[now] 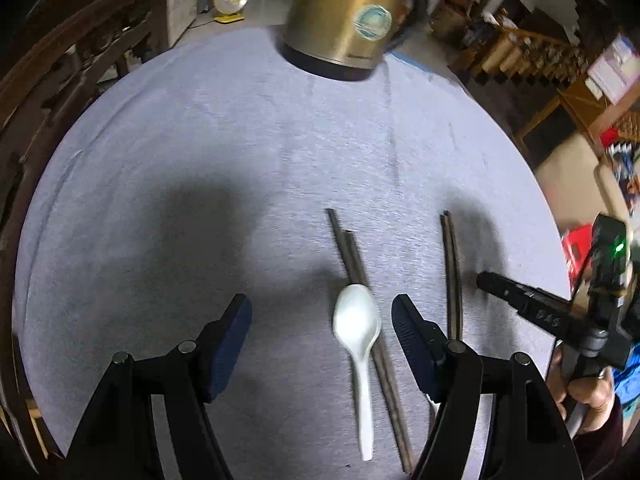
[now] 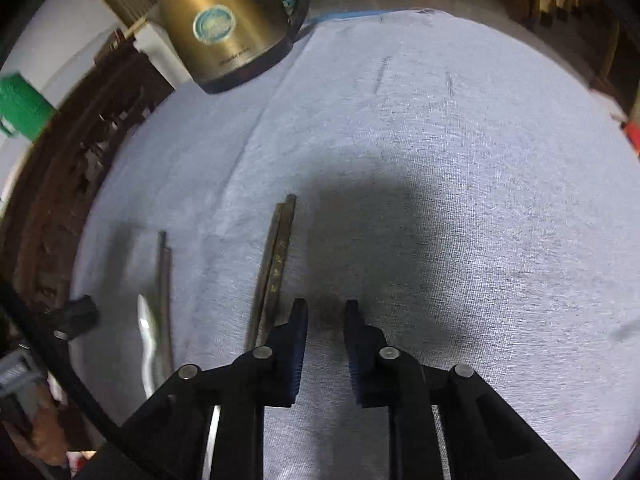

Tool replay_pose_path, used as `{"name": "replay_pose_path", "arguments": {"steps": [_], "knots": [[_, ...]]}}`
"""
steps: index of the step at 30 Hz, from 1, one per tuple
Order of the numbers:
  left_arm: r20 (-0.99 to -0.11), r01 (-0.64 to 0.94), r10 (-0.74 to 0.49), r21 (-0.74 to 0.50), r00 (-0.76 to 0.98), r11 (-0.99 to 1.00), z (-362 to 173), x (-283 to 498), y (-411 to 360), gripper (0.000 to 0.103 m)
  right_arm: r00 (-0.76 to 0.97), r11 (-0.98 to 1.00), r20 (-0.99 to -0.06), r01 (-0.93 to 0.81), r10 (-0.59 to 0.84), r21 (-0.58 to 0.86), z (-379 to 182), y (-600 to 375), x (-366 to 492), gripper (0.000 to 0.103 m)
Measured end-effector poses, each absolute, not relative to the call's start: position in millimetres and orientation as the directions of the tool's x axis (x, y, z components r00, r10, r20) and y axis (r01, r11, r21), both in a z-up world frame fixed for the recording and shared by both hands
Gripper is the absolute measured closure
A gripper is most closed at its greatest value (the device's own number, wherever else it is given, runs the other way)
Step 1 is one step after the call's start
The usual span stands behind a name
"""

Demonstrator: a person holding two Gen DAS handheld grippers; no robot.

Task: Organize utensils
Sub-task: 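Lower the right tool onto a remaining dark chopstick and close it, then close the left tool on a dark chopstick while the right tool holds its chopstick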

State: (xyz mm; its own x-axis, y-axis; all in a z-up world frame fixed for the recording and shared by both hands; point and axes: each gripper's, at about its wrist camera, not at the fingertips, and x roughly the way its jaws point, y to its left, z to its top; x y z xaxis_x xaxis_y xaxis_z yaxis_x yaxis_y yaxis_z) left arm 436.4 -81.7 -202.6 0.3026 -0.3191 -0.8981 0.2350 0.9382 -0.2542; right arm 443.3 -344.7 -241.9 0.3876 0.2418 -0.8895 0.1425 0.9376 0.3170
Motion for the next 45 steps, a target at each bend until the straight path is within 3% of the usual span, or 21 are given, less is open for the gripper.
{"name": "replay_pose_path", "arguments": {"steps": [2,5,16,26,33,39,45], "knots": [[-0.911,0.247,-0.297,-0.229,0.288,0.942,-203.5,439.6,-91.3,0.030,0.383,0.914,-0.862,0.095,0.332,0.395,-238.9,-342.1,443.4,0.082],[-0.918,0.228,-0.285,-0.226,0.275,0.947,-207.0,442.0,-88.2,0.030,0.367,0.927,-0.869,0.044,0.333,0.374,-237.9,-325.5,447.8,0.082],[-0.930,0.184,-0.246,-0.201,0.272,0.962,-201.8,450.9,-69.0,0.030,0.336,0.981,-0.931,0.074,0.144,0.179,-247.4,-319.5,463.0,0.085],[-0.942,0.257,-0.238,-0.175,0.237,0.950,-202.1,455.5,-116.1,0.030,0.313,0.981,-0.940,0.089,0.138,0.174,-251.5,-333.5,469.9,0.089],[-0.949,0.314,-0.220,-0.144,0.224,0.938,-198.2,458.0,-153.1,0.042,0.293,0.981,-0.952,0.145,0.084,0.131,-250.1,-358.1,463.0,0.089],[-0.964,0.342,-0.212,-0.148,0.159,0.928,-210.1,462.5,-193.0,0.043,0.307,0.983,-0.951,0.162,0.037,0.090,-246.8,-375.6,464.2,0.089],[-0.973,0.354,-0.178,-0.117,0.147,0.928,-225.0,470.7,-224.6,0.043,0.318,0.973,-0.942,0.164,0.104,0.162,-248.0,-396.3,469.2,0.089]]}}
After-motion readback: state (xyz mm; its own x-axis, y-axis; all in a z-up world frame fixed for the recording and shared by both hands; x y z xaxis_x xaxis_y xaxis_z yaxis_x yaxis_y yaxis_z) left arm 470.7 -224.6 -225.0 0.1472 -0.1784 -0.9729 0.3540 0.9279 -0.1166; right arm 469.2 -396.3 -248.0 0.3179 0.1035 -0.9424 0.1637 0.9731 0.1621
